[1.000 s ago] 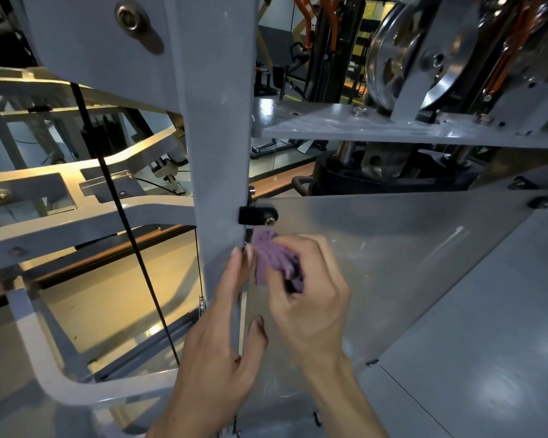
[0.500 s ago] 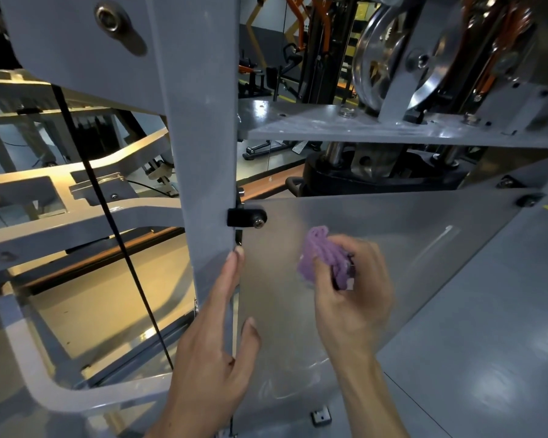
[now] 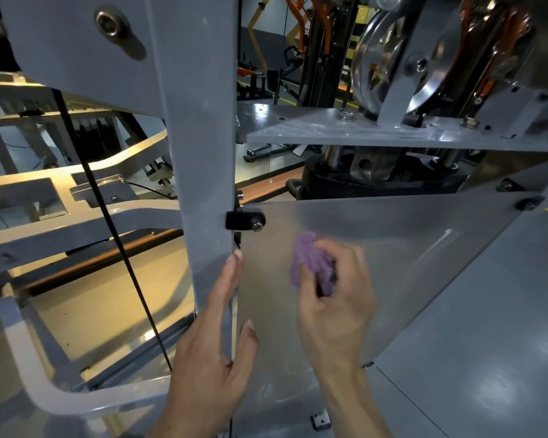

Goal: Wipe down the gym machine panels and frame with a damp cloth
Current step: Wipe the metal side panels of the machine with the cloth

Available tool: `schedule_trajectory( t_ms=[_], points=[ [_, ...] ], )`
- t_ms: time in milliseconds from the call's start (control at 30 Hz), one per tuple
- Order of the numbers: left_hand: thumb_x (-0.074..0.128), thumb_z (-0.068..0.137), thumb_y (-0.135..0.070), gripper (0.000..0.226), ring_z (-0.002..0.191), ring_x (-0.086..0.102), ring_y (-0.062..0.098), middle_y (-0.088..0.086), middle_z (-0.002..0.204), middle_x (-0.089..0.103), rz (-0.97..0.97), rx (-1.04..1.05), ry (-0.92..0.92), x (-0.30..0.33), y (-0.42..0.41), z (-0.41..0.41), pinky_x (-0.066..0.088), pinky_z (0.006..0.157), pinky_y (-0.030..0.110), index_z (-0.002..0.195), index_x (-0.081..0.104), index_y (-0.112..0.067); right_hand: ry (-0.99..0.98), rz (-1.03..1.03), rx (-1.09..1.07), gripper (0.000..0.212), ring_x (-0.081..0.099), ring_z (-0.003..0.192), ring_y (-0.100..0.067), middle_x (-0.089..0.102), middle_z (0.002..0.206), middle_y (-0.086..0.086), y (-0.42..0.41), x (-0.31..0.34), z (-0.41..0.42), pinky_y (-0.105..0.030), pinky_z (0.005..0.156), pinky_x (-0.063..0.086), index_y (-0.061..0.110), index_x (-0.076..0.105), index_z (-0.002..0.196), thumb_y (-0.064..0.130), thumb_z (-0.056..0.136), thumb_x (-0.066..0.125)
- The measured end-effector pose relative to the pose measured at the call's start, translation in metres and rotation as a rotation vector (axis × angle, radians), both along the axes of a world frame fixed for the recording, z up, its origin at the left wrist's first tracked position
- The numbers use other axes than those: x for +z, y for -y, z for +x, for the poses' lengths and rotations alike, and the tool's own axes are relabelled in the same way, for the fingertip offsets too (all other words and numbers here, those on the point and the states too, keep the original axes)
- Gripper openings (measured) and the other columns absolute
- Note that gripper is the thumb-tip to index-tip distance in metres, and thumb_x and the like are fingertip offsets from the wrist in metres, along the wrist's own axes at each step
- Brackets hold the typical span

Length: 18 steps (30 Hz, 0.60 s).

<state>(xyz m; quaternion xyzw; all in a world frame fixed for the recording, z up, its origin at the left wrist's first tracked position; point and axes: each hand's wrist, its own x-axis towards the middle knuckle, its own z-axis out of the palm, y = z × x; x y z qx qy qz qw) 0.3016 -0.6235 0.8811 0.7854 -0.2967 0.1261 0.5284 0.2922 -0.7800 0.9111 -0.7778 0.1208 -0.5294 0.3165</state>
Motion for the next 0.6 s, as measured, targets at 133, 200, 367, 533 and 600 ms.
schedule_trajectory(
  t_ms=[133,200,367,533,600],
  points=[
    [0.061,0.094,-0.017,0.087,0.144,0.036,-0.012,-0.033,0.162,0.031,0.013,-0.001,-0.028,0.002,0.000,0.000,0.030,0.108,0.001,0.163,0.016,-0.044,-0.012,-0.118,0.183,0.028,0.064,0.091,-0.011,0.066,0.103,-0.003,-0.025,-0.003,0.005,-0.011,0.082,0.048,0.005,0.072,0.104,0.000,0.080,0.058],
    [0.064,0.098,-0.012,0.087,0.144,0.038,-0.009,-0.035,0.160,0.031,-0.004,0.009,-0.008,0.001,-0.001,0.000,0.036,0.108,0.007,0.162,0.017,-0.048,-0.024,-0.109,0.177,0.028,0.064,0.092,-0.010,0.066,0.104,-0.002,-0.011,-0.003,0.003,-0.013,0.082,0.049,0.006,0.072,0.105,-0.004,0.080,0.063],
    [0.068,0.094,-0.007,0.099,0.137,0.053,0.001,-0.045,0.156,0.027,0.005,0.059,-0.065,0.004,0.003,-0.004,0.064,0.084,0.049,0.157,0.013,-0.060,-0.029,0.004,-0.046,0.032,0.054,0.088,0.001,0.063,0.102,0.003,0.025,0.003,-0.007,-0.002,0.080,0.037,0.011,0.068,0.104,-0.006,0.077,0.075],
    [0.068,0.096,-0.011,0.089,0.128,0.047,-0.021,-0.034,0.158,0.035,-0.049,0.050,-0.084,-0.001,0.007,-0.006,0.045,0.089,0.001,0.160,0.021,-0.050,0.034,-0.045,0.140,0.022,0.060,0.088,-0.005,0.065,0.102,0.000,-0.009,0.004,0.004,-0.007,0.080,0.044,0.007,0.071,0.103,0.005,0.083,0.060],
    [0.071,0.094,-0.005,0.094,0.134,0.047,-0.014,-0.030,0.160,0.036,-0.036,0.085,-0.075,-0.001,0.012,-0.007,0.046,0.101,0.011,0.162,0.021,-0.047,0.043,-0.078,0.227,0.024,0.065,0.091,-0.011,0.065,0.104,-0.001,-0.020,0.005,0.008,-0.015,0.081,0.052,0.006,0.071,0.105,0.004,0.083,0.060]
  ],
)
